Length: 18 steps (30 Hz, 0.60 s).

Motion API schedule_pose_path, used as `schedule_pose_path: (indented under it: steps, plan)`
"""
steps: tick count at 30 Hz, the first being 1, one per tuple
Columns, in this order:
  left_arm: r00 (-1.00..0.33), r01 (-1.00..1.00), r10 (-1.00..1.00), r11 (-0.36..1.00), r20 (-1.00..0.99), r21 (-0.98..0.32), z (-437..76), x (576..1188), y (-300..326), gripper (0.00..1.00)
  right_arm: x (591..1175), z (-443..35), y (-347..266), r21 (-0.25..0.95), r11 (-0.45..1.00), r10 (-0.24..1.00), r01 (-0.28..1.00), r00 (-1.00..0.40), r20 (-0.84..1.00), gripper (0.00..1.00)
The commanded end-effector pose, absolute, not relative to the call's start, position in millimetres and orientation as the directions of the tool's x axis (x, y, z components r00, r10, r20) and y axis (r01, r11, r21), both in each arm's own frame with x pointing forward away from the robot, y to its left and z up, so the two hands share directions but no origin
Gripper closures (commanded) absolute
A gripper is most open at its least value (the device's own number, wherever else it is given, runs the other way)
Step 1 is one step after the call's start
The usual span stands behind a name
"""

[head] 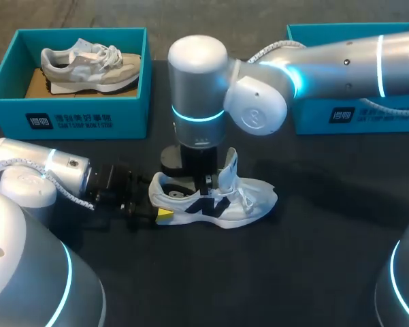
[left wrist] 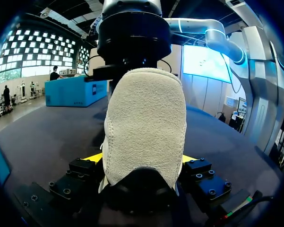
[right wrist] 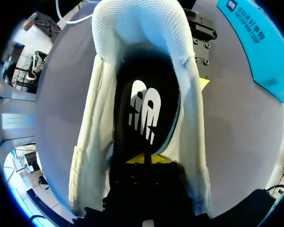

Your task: Take the shoe out of the shoebox, open the shoe tongue, remove and reinsert the insole, then place the shoe into the shoebox

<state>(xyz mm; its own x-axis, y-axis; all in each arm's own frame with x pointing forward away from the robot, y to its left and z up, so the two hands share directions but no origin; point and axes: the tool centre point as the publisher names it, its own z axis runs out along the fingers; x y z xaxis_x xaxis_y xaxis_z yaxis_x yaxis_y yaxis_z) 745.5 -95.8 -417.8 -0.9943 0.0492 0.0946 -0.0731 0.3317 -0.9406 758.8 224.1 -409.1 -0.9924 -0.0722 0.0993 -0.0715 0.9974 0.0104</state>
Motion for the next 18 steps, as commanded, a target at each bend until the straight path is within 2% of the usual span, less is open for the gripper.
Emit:
schedule_pose_path:
  steps: [1,8,14,18]
  plan:
    - [-0.994,-0.075,0.048,0.331,0.096,-0.941,-421,746,-94,1.0,750,-418,222,-0.006,0.998,-0.059,-0.061,-0.992,0.108,1.0]
    - [-0.994,-0.075,0.048,0.331,0.096,-0.941,-421,746,-94,1.0,751,-387,211,-0.001,1.0,-0.011,-0.011,-0.997,0.079,1.0]
    - [-0.994,-0.075,0.048,0.331,0.096,-0.941,-421,746,-94,1.0,754,-371,206,0.07,0.997,0.026,0.032,-0.996,0.083,1.0]
    - [-0.994,-0.075,0.048,0.331,0.096,-0.941,-421,746,-94,1.0,754,-368,207,0.124,0.992,0.004,0.019,-0.992,0.124,1.0]
